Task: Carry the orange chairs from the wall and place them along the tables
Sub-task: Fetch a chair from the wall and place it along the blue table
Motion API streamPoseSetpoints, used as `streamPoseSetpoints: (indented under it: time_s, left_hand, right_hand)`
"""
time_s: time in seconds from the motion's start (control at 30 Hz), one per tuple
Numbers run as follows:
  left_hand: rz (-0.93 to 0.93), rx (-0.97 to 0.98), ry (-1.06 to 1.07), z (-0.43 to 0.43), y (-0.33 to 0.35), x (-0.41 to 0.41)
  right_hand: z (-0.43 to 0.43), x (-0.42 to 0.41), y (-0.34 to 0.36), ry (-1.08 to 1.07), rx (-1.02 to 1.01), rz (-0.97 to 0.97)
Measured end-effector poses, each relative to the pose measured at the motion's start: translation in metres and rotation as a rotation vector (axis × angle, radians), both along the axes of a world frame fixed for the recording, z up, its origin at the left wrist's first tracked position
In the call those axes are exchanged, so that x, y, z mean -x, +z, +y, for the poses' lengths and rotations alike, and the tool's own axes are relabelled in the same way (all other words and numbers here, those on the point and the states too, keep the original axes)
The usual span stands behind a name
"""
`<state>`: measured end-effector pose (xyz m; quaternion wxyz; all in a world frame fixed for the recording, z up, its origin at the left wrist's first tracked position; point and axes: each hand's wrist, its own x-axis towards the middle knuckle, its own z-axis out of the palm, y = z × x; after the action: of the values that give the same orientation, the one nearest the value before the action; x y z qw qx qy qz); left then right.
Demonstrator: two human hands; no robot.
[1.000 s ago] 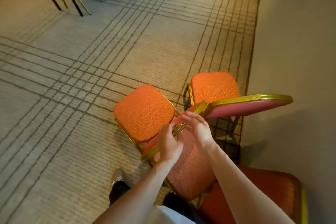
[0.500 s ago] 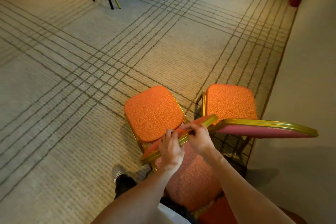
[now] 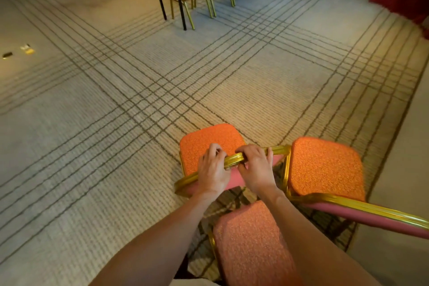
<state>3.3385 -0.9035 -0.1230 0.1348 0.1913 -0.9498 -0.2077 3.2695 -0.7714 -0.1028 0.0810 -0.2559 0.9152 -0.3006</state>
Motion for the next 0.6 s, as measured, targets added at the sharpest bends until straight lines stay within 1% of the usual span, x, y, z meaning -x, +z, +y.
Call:
streamPoseSetpoints:
  time_s: [0.13,0.27,0.4,0.47,0.6]
  left_hand:
    - [0.020,0.032,-0.030,-0.040,0.021,0.026]
    - [-0.005,-0.038,-0.002,-0.088,0.047,0.066]
    - [0.015,0.021,-0.015,-0.137,0.066,0.105]
    - [0.020,0.064,-0.037,-0.162,0.072,0.122]
    - [0.017,0.091,-0.077,-0.214,0.078,0.164]
  right_hand:
    - [-0.039,0.025,0.014,0.000,-0.057,0.072]
    - [-0.085,0.063,0.034,0.027,-0.068,0.107]
    - [-0.130,0.099,0.047,-0.010,-0.122,0.174]
    - [-0.153,0.113,0.050,-0.033,-0.115,0.183]
    - [-0.202,0.145,0.054,-0.081,-0.066,0.193]
